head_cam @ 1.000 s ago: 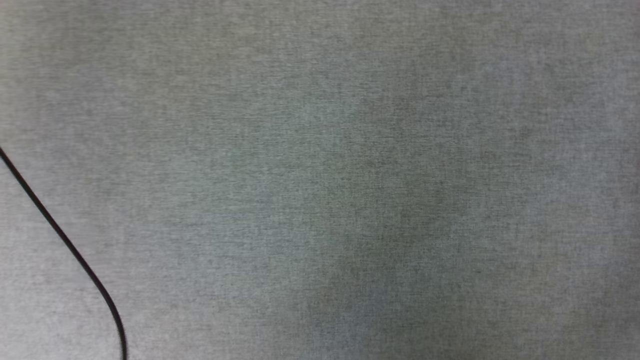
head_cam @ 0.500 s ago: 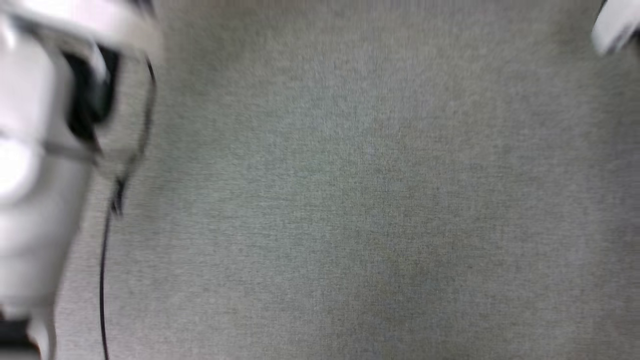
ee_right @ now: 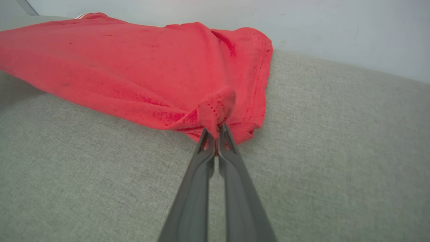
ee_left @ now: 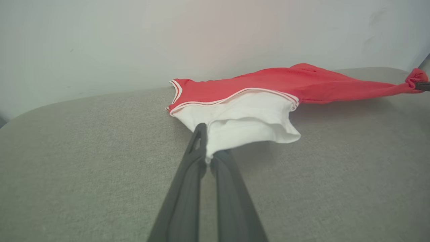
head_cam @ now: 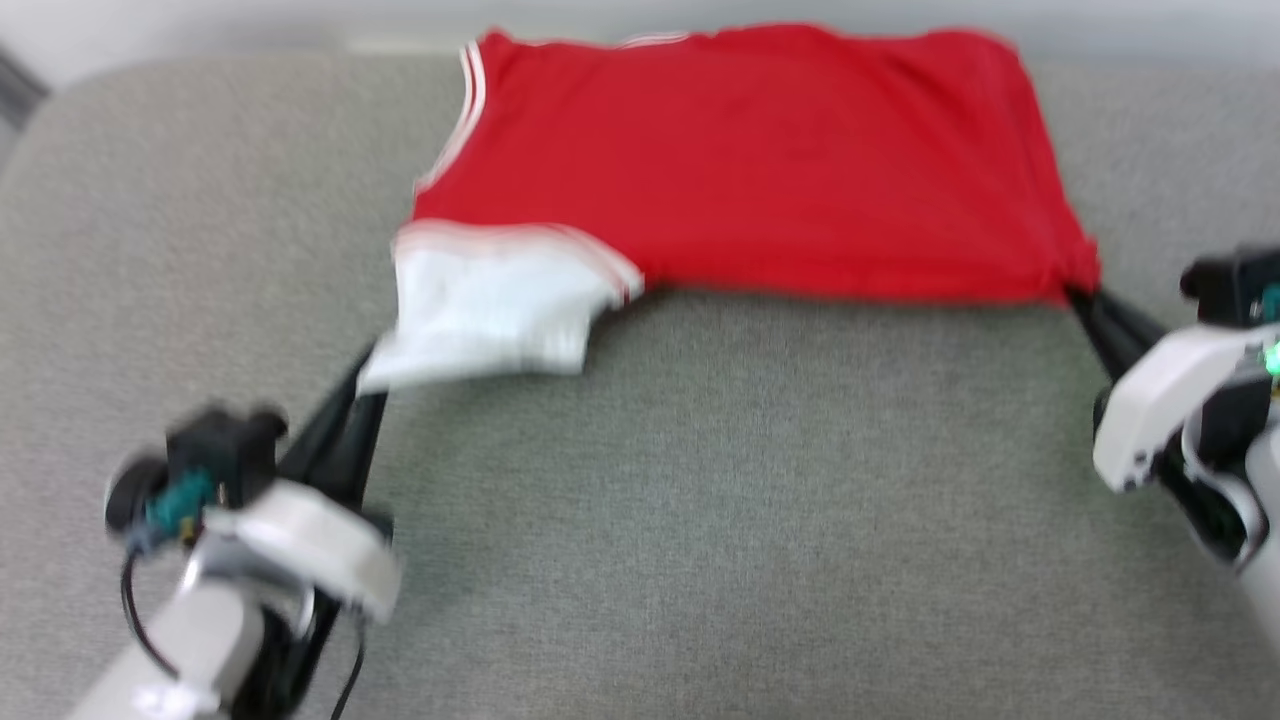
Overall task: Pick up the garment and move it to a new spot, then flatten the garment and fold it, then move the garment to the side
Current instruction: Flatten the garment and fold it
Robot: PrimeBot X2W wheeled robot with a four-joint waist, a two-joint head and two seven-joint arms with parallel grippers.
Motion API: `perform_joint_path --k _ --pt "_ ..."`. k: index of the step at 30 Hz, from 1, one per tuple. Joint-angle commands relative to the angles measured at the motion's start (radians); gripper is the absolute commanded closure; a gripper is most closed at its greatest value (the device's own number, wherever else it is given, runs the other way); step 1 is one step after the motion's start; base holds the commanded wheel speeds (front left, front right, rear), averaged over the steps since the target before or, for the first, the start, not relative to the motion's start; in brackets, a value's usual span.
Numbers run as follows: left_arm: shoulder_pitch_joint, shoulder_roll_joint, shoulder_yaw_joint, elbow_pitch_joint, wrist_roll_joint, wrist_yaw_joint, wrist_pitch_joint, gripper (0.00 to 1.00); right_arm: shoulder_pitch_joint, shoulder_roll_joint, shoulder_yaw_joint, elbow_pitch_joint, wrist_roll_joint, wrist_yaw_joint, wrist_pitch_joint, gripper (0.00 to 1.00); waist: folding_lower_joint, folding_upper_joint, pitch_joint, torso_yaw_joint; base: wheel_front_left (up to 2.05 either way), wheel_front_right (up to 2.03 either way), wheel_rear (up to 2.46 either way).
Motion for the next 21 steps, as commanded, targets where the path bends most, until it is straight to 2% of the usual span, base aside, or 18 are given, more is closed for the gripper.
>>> perform_joint_path --k 1,8,21 --pt "0.071 0.021 -0.006 -0.023 -0.01 0.011 0.007 1.0 0.061 -0.013 -0.003 -0.006 0.03 -0.001 0.017 1.0 0.0003 0.0 -0.068 0.004 0.0 0.0 0.0" --pt "0.221 0.073 -0.047 -0.111 -0.034 0.009 0.057 1.0 0.231 -0.044 -0.013 -0.06 0.129 -0.001 0.082 1.0 0.0003 0.0 -0.151 0.008 0.0 0.0 0.0" --pt "0.492 0.189 -0.125 -0.321 -0.147 0.025 0.231 1.0 0.579 -0.047 -0.158 -0.256 0.244 -0.001 0.164 1.0 0.0003 0.0 -0.257 -0.011 0.0 0.0 0.0"
